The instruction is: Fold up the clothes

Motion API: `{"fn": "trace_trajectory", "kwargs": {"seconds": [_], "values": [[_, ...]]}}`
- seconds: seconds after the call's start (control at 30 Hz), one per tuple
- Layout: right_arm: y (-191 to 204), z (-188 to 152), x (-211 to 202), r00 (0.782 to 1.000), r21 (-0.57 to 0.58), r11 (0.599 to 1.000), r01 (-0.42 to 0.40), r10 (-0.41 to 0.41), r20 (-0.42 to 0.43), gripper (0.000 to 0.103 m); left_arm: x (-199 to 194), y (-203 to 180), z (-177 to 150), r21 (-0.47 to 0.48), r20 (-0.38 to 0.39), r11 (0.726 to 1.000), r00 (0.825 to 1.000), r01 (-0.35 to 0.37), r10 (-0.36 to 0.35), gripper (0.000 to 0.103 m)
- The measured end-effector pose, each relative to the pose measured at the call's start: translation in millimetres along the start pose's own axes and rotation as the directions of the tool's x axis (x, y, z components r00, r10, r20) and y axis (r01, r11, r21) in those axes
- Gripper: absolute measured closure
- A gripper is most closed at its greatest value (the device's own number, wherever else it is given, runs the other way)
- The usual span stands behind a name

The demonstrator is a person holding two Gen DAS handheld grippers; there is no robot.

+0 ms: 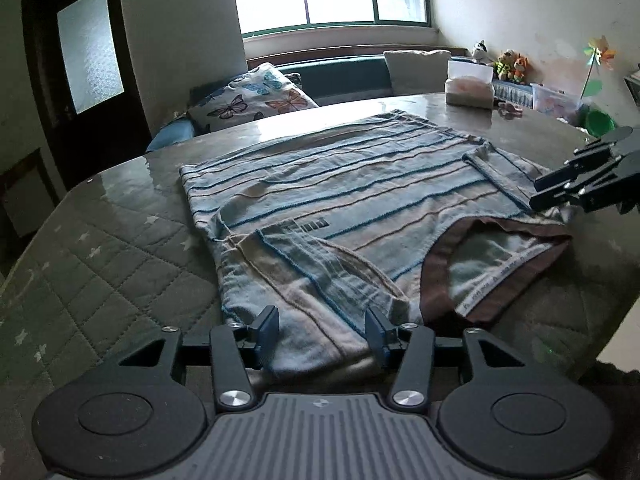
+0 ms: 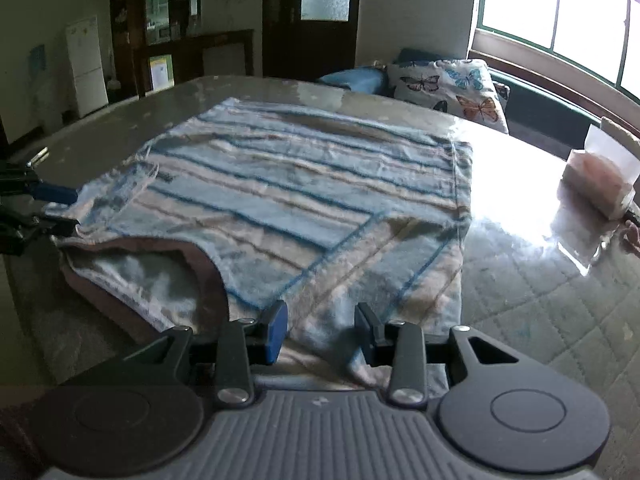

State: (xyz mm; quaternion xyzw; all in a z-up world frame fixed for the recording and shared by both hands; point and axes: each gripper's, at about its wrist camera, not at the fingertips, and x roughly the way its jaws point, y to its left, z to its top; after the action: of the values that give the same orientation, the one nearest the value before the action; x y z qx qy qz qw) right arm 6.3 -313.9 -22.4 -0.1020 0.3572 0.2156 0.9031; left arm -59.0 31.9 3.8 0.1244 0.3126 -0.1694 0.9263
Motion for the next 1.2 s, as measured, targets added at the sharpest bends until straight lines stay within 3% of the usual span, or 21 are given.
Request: {"fn": "trace_trajectory", "kwargs": {"seconds": [0.17, 0.4, 0.47, 0.57, 0.63, 0.83, 1.07, 1.13, 1.2], "values": [[-2.9, -0.7, -16.9, 1.000, 0.000, 1.000, -0.029, 0.028, 0.003, 0.058, -17.9, -1.8, -4.0, 0.066, 0.019, 0.998, 0.999, 0.025, -0.027, 0.052], [2.6, -11.2, -36.3, 0.998, -0.152, 0.987, -0.050, 0.044, -0.044, 0.049, -26.0, -6.5, -12.6, 0.207, 0.003, 0.977, 0.998, 0.057, -0.059, 0.049], [4.0, -13.4, -36.6, 0.997, -0.187, 0.981, -0.058, 0.048, -0.054, 0.043, -21.4, -7.7, -13.5, 0.234, -0.021, 0.968, 0.996, 0.087, -0.085, 0.049], [1.7, -13.3, -32.9, 0.996, -0.188, 0.980, -0.063, 0.052, -0.067, 0.043, -16.4, -9.2, -13.3, 0.256, -0.050, 0.957, 0.991, 0.134, -0.126, 0.049], [-0.6, -12.8, -31.1, 0.995, -0.174, 0.982, -0.076, 0.064, -0.073, 0.043, -14.8, -6.4, -11.7, 0.241, -0.070, 0.954, 0.984, 0.178, -0.166, 0.049], [-3.1, -12.9, -29.3, 0.995, -0.174, 0.981, -0.081, 0.070, -0.070, 0.042, -11.7, -4.3, -10.4, 0.245, -0.079, 0.953, 0.983, 0.179, -0.165, 0.049], [-9.6, -10.6, -20.5, 0.993, -0.187, 0.978, -0.091, 0.075, -0.092, 0.047, -2.3, 8.4, -4.9, 0.191, -0.101, 0.950, 0.967, 0.248, -0.233, 0.050], [-11.7, -9.6, -17.6, 0.992, -0.181, 0.979, -0.093, 0.077, -0.096, 0.050, 1.4, 12.4, -3.3, 0.163, -0.103, 0.951, 0.963, 0.264, -0.250, 0.055], [-14.4, -8.5, -15.3, 0.992, -0.172, 0.980, -0.101, 0.086, -0.095, 0.055, 3.2, 13.6, -1.1, 0.144, -0.096, 0.956, 0.965, 0.257, -0.245, 0.071]]}}
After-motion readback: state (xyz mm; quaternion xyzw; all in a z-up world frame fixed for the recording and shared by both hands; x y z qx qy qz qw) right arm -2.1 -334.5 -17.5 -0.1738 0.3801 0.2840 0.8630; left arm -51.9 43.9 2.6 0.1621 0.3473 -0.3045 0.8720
